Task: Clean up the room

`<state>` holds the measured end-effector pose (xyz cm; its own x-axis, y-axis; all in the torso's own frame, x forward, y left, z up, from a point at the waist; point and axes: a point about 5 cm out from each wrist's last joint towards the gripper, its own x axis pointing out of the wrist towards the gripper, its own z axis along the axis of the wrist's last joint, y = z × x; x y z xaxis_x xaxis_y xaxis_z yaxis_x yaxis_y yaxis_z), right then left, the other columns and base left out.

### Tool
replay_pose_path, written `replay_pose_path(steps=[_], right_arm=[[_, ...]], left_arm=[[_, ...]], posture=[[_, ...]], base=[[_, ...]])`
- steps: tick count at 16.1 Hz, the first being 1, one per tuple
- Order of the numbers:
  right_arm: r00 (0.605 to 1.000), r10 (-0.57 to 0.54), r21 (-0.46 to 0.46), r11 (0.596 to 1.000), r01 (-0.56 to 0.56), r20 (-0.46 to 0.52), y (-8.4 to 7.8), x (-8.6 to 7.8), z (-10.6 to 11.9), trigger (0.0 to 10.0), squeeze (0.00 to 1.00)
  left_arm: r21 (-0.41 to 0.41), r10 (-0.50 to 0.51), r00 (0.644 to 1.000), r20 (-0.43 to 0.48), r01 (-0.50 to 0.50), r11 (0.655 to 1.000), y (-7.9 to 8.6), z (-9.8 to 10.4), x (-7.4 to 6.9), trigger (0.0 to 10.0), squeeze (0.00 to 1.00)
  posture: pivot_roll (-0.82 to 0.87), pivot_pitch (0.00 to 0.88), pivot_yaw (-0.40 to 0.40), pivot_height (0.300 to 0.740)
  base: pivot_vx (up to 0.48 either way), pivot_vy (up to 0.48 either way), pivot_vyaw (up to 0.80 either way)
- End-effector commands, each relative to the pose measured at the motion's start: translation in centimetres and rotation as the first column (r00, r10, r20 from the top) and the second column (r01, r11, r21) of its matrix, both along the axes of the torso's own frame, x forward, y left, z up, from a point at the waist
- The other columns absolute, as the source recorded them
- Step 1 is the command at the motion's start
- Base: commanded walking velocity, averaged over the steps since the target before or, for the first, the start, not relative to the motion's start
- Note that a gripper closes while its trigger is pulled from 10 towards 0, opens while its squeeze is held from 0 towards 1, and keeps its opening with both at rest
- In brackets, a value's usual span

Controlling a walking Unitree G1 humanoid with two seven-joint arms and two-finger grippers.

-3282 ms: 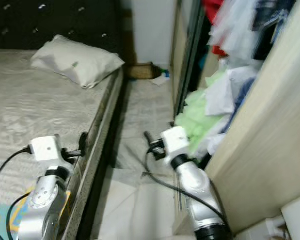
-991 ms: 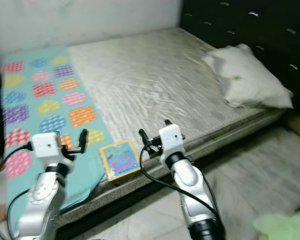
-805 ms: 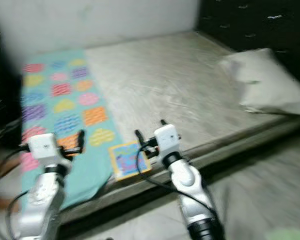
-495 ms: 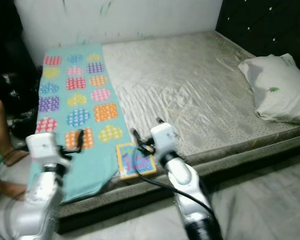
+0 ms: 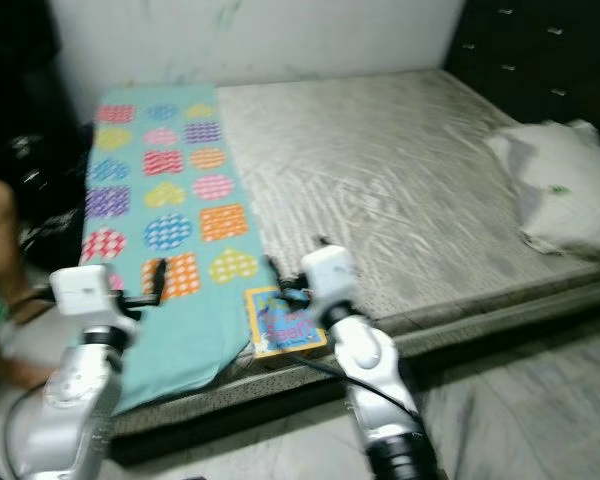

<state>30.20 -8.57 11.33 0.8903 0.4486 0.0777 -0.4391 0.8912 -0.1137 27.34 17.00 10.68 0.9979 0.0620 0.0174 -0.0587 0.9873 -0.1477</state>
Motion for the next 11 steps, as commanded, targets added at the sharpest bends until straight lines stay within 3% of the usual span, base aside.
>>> replay_pose_path(steps=[1,6,11], right_arm=[[1.000,-0.022,-0.013,1.000,0.022,-0.009,-0.93,0.00,-0.33,10.0,0.00],[1.000,-0.024,-0.016,1.000,0.024,-0.005,-0.88,0.05,-0.29,10.0,0.00],[1.000,-0.022,-0.022,1.000,0.022,-0.001,-0.88,0.04,-0.33,10.0,0.00]], left_arm=[[-0.014,-0.024,1.000,-0.016,0.024,1.000,-0.74,-0.34,-0.07,10.0,0.00],[-0.002,-0.024,1.000,-0.013,0.024,1.000,-0.72,-0.28,0.00,10.0,0.00],[-0.001,-0.029,1.000,-0.012,0.029,1.000,-0.82,-0.30,0.01,10.0,0.00]], posture=[[0.00,0.048,-0.027,0.740],[0.00,0.049,-0.026,0.740],[0.00,0.051,-0.027,0.740]], base=[[0.000,0.368,0.00],[0.000,0.283,0.00],[0.000,0.000,0.73]])
